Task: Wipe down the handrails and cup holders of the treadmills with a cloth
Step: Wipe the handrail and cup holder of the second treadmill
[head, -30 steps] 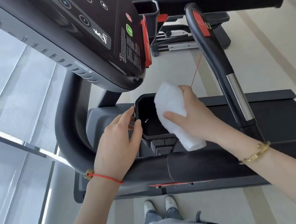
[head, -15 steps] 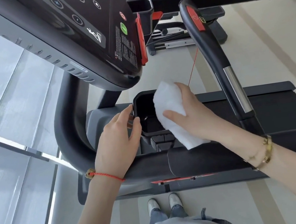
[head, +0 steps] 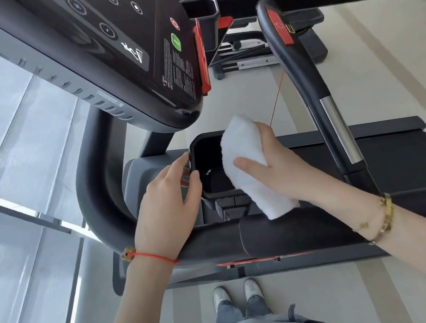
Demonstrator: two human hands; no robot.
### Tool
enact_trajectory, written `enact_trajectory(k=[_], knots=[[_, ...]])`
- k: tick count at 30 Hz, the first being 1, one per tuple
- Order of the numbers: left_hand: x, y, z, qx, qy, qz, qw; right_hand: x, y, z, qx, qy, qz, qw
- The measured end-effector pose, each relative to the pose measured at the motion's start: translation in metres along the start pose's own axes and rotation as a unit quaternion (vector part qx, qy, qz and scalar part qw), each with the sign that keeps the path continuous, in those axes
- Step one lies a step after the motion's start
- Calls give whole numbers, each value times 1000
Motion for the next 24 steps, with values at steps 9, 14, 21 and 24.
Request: enact_trajectory(k=[9,14,21,24], knots=[[0,-1,0,-2,-8,2,1000,61,11,46,-314,-155,114,930],[0,-1,0,-1,-9,-3,1000,61,26,58,-347,-232,101,903],[-1,-2,-1,4,-15,-4,1000,51,-8,21,-197,-115,91,969],[-1,-2,-2,8,-15,-4,1000,55,-6,22,-215,-127,84,965]])
Point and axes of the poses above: each hand's wrist, its own x-axis towards the middle knuckle, its own y-axis out of the palm, z = x × y, the point moved 8 cm from there along x, towards the middle knuckle, and after that the axes turned 13 degrees about x, right-handed, at the moved point
